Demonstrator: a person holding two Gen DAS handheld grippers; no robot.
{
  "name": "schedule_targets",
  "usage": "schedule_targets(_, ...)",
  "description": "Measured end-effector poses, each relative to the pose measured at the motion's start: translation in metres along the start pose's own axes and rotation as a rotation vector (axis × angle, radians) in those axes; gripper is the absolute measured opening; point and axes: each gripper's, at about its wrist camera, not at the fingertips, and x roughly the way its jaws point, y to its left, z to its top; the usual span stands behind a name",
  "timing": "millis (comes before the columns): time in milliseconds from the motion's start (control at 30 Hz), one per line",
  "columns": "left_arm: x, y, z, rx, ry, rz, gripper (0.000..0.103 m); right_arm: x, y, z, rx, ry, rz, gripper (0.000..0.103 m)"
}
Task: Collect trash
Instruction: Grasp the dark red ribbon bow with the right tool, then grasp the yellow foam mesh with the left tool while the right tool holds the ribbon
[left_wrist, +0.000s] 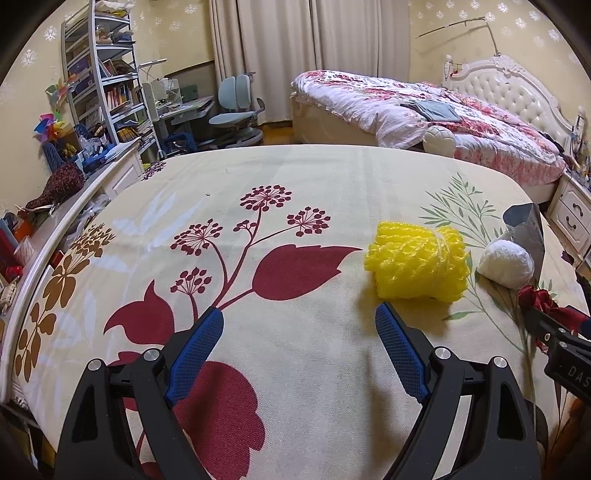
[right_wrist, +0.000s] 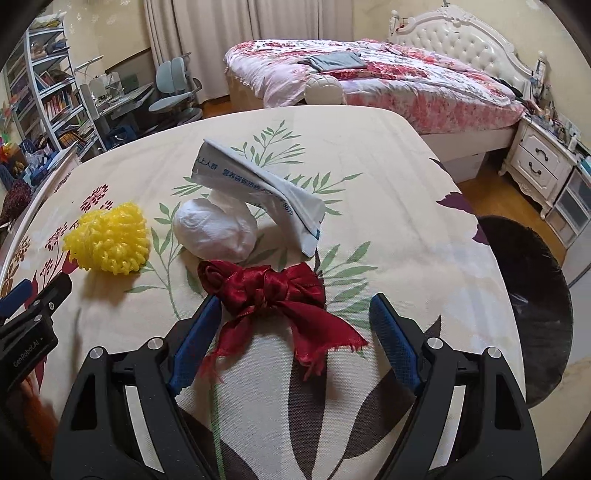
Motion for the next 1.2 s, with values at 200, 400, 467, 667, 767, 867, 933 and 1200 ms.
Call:
schedule_targets(200,0.000,-0.003,0.000,0.010,-0.002,0.004,0.084,0.003,0.010,0.006,-0.009,-0.007,0.026,0.080)
schedule_targets(400,0.001,-0.009,0.000,0.009,0.001,-0.006,0.084,0.006,0.019,0.004,-0.064,0.001,-0.002,0.066)
schedule_targets(467,0.001,-0.011,0.000,0.012,0.000,-0.012,0.084,0.004,0.017,0.002,-0.077,-0.003,-0.010,0.060)
schedule_targets(667,0.000,-0.018,0.001,0.022,-0.003,-0.025,0.084,-0.002,0.005,-0.003,-0.070,-0.010,-0.011,0.054)
schedule_targets(767,-0.002,-0.020,0.000,0.023,-0.007,-0.036,0.084,-0.005,-0.004,-0.007,-0.066,-0.014,-0.025,0.054)
schedule_targets(867,-0.003,-0.025,0.000,0.031,-0.015,-0.052,0.084,-0.007,-0.015,-0.009,-0.057,-0.018,-0.042,0.054)
schedule_targets(933,-0.004,-0.030,0.000,0.041,-0.019,-0.064,0.084,-0.008,-0.022,-0.009,-0.049,-0.019,-0.048,0.054)
schedule_targets(1200,-0.003,-0.047,0.005,0.070,-0.043,-0.117,0.084,-0.005,-0.049,-0.003,-0.004,-0.019,-0.061,0.054)
